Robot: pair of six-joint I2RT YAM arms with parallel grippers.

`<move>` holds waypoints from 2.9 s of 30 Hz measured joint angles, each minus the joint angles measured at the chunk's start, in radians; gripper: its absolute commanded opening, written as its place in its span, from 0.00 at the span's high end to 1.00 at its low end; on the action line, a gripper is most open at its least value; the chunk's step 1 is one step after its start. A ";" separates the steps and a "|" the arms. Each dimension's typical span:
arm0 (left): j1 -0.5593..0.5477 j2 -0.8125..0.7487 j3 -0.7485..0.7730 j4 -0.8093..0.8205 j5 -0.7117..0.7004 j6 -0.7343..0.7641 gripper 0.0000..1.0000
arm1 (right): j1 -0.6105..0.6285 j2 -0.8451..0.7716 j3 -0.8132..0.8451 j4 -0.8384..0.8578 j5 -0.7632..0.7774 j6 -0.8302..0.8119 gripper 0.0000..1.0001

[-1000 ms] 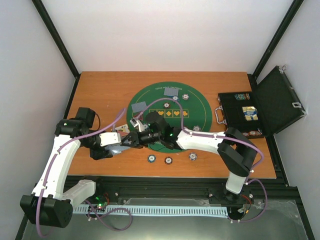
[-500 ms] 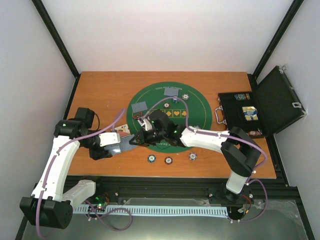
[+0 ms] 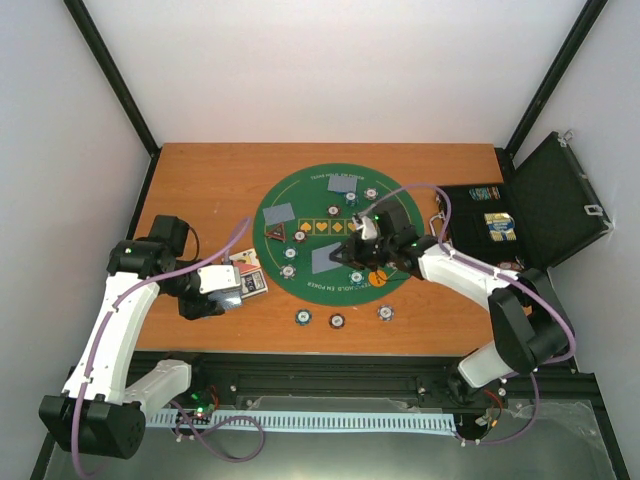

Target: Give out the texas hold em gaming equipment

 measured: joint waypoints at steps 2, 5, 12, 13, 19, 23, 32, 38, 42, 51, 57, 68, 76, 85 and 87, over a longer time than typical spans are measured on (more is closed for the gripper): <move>0.000 0.000 0.000 0.000 0.000 0.000 0.99 | -0.043 0.000 -0.016 -0.046 0.005 -0.037 0.97; 0.000 0.000 0.003 0.000 0.000 0.000 0.99 | -0.088 0.000 -0.037 -0.103 0.010 -0.090 0.97; 0.000 0.000 0.013 -0.003 0.000 0.000 0.99 | -0.203 0.007 -0.076 -0.154 0.008 -0.163 0.97; 0.000 0.000 0.013 -0.003 0.000 0.000 0.99 | -0.209 0.017 -0.071 -0.160 0.008 -0.172 0.97; 0.000 0.000 0.013 -0.003 -0.001 0.000 0.99 | -0.212 0.153 0.016 -0.166 -0.013 -0.211 0.97; 0.000 0.000 0.013 -0.003 -0.003 0.003 0.99 | -0.212 0.204 0.031 -0.157 -0.046 -0.221 0.97; 0.000 0.000 0.013 -0.003 -0.003 0.010 0.99 | -0.212 0.207 -0.013 -0.156 -0.036 -0.240 0.80; 0.000 0.000 0.013 -0.003 -0.003 0.011 0.99 | -0.212 0.187 -0.017 -0.210 0.027 -0.262 0.70; 0.000 0.000 0.013 -0.003 -0.003 0.011 0.99 | -0.212 0.107 -0.027 -0.270 0.090 -0.275 0.68; 0.000 0.000 0.013 -0.003 -0.001 0.011 0.99 | -0.208 -0.089 -0.024 -0.404 0.212 -0.287 0.52; 0.000 0.000 0.013 -0.003 0.001 0.011 0.99 | -0.059 -0.139 -0.008 -0.311 0.142 -0.163 0.31; 0.000 -0.008 0.013 -0.003 0.000 0.011 0.99 | 0.279 0.071 0.097 0.112 -0.014 0.121 0.25; 0.000 -0.009 0.013 -0.004 0.000 0.011 0.99 | 0.384 0.208 0.207 0.259 -0.046 0.217 0.25; 0.000 -0.010 0.013 -0.004 0.000 0.011 0.99 | 0.447 0.330 0.312 0.322 -0.075 0.269 0.25; 0.000 -0.011 0.013 -0.004 0.000 0.011 0.99 | 0.451 0.350 0.329 0.331 -0.080 0.277 0.25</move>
